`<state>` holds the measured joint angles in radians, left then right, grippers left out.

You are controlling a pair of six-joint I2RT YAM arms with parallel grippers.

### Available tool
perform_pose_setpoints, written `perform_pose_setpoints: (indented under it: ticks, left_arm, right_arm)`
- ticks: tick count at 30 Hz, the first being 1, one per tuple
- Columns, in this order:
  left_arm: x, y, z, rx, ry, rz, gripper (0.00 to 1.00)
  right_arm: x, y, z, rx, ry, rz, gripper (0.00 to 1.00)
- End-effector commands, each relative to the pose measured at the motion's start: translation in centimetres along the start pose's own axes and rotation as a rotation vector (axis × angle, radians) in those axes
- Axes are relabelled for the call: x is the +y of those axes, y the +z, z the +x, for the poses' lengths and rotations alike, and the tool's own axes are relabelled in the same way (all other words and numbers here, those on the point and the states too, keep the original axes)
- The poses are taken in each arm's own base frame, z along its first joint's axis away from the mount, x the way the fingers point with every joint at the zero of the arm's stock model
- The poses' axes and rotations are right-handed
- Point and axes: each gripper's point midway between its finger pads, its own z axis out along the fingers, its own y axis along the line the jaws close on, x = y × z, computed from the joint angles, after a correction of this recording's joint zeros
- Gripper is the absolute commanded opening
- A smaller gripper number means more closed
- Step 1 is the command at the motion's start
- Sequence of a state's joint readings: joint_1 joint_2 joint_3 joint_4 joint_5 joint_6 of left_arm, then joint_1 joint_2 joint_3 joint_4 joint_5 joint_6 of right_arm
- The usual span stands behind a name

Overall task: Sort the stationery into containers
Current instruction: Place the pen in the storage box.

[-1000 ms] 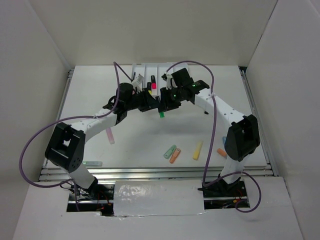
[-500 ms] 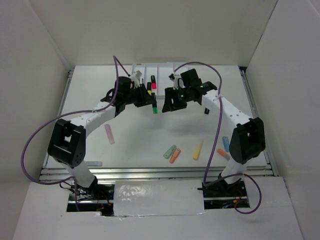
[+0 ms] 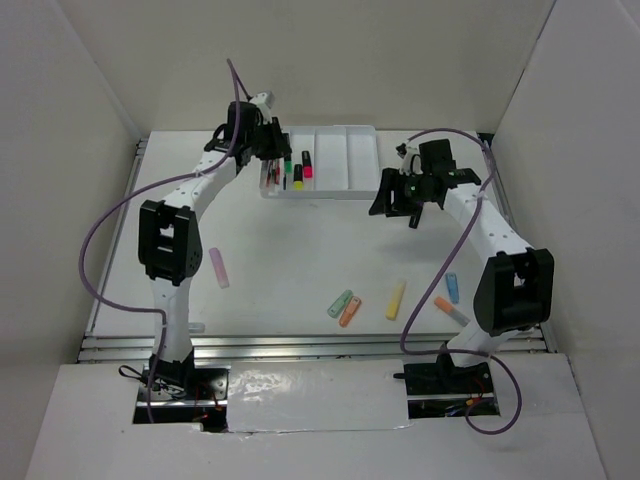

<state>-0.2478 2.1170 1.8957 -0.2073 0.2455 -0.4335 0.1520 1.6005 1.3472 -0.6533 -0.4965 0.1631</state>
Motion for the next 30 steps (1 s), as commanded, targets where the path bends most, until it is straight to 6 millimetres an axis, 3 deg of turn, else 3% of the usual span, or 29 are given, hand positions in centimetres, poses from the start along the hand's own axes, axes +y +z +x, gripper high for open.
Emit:
perform_pose_setpoints:
  ticks: [1,2,5,7,18,21,23,24,29,30]
  left_arm:
    - [2.4,1.7,-0.6,0.002,0.084,-0.054,0.0]
    - [2.4,2.0,-1.6,-0.026,0.104,-0.049,0.0]
    - [3.6,4.5,-0.4,-0.005,0.083,-0.016,0.0]
    - [3.7,5.2,0.1,-0.003,0.069,0.012,0.01]
    - [2.0,8.8,2.9,0.024,0.059,0.097,0.04]
    - [2.1,9.6,3.9,0.042,0.06,0.088,0.15]
    - [2.2,9.9,4.3,0.046,0.054,0.083,0.32]
    - [2.4,10.1,4.5,0.048,0.049,0.076,0.45]
    - [2.3,9.7,3.6,0.026,0.039,0.07,0.64]
    - [1.6,9.0,2.3,0.0,0.048,0.084,0.66]
  right_arm:
    - [0.2,-1.7,-1.2,-0.075,-0.024,-0.023,0.62]
    - [0.0,-1.8,-1.1,-0.075,-0.022,-0.02,0.62]
    - [-1.0,-1.9,-0.9,-0.075,-0.007,0.0,0.62]
    - [-1.6,-1.8,-0.9,-0.075,-0.004,0.009,0.62]
    - [-6.7,-1.7,-2.2,-0.089,0.068,0.147,0.6]
    - [-8.3,-1.5,-2.9,-0.092,0.086,0.225,0.6]
    - [-10.7,-1.8,-3.0,-0.092,0.133,0.282,0.61]
    - [-11.5,-2.0,-3.3,-0.099,0.142,0.32,0.61]
    - [-15.2,-1.6,-3.5,-0.079,0.192,0.421,0.61]
    - [-16.3,-1.2,-3.6,-0.07,0.2,0.448,0.61]
